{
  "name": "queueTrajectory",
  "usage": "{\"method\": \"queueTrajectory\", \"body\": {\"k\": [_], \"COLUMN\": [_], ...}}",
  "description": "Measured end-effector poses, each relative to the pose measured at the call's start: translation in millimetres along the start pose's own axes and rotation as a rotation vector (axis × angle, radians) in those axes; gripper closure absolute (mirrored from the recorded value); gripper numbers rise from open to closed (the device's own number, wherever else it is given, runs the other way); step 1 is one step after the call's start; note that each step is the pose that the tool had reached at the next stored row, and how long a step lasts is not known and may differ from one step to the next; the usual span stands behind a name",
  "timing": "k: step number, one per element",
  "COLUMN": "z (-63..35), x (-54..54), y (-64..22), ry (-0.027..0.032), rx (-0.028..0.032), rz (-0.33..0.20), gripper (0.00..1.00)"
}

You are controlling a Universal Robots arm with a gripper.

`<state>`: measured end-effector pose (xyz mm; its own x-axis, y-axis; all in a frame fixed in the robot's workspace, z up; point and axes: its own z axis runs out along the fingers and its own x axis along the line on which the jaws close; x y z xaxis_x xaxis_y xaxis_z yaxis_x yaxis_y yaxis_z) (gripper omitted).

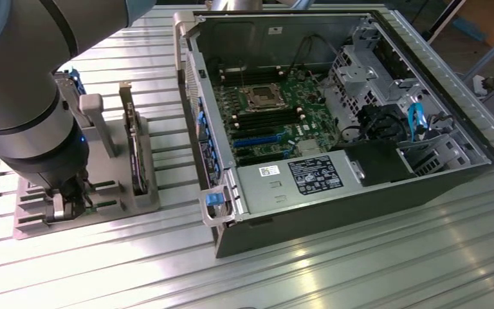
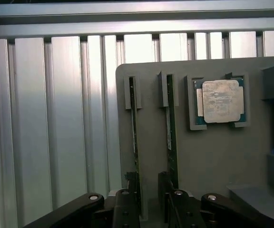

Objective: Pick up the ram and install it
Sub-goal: 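Pick up the ram and move it above insertion slot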

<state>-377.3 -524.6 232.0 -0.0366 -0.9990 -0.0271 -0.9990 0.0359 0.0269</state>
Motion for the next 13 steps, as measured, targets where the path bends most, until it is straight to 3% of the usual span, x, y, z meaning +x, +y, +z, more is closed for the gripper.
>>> {"method": "queueTrajectory", "body": {"k": [13], "z": [10.1], "x": [0.7], "y": [0.2], "ry": [-0.0002], "rx": [0.0001], "rz": [0.0], "gripper": [0.68]}}
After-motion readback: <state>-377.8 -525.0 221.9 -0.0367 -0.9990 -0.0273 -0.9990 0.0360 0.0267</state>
